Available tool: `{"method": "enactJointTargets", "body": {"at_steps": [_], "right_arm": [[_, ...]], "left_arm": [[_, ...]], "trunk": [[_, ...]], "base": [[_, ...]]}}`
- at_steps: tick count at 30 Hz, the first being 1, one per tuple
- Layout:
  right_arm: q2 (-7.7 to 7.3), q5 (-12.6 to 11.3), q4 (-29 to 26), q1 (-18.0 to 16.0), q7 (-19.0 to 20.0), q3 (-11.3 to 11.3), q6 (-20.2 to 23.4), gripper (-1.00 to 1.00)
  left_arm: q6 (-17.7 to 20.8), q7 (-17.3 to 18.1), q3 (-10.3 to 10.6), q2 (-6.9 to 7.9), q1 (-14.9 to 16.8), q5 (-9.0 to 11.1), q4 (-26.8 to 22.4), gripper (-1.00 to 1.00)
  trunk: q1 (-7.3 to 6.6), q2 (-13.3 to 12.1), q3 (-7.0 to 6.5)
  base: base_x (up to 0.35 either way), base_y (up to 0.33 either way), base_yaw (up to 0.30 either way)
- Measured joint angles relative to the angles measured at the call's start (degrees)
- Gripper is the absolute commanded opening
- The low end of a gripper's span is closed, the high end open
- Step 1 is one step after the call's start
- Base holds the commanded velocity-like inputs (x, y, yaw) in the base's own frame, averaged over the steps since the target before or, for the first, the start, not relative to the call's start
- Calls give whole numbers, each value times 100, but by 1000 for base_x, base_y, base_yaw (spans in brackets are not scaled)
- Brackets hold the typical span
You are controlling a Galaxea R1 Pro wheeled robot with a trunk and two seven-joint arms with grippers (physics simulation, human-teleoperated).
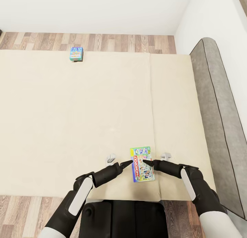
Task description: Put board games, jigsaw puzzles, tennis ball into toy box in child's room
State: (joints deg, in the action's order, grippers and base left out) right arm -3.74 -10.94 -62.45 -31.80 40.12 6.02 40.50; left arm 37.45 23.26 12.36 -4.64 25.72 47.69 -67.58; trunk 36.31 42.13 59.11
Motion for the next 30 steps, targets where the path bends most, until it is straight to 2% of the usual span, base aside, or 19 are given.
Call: {"method": "enactJointTargets", "body": {"at_steps": [5,11,30], "right_arm": [[8,-158,-7,0,7,-7,11,100],[11,-235,-10,1,11,-9,17,100],[14,-290,-13,1,123,-11,21,100]], "left_arm": [[2,0,0,0,0,0,0,100],[2,0,0,0,0,0,0,100],[-2,4,-1,0,-1,0,0,100]], "trunk": [[0,0,0],[0,0,0],[0,0,0]], "base": [[0,0,0],[0,0,0],[0,0,0]]}}
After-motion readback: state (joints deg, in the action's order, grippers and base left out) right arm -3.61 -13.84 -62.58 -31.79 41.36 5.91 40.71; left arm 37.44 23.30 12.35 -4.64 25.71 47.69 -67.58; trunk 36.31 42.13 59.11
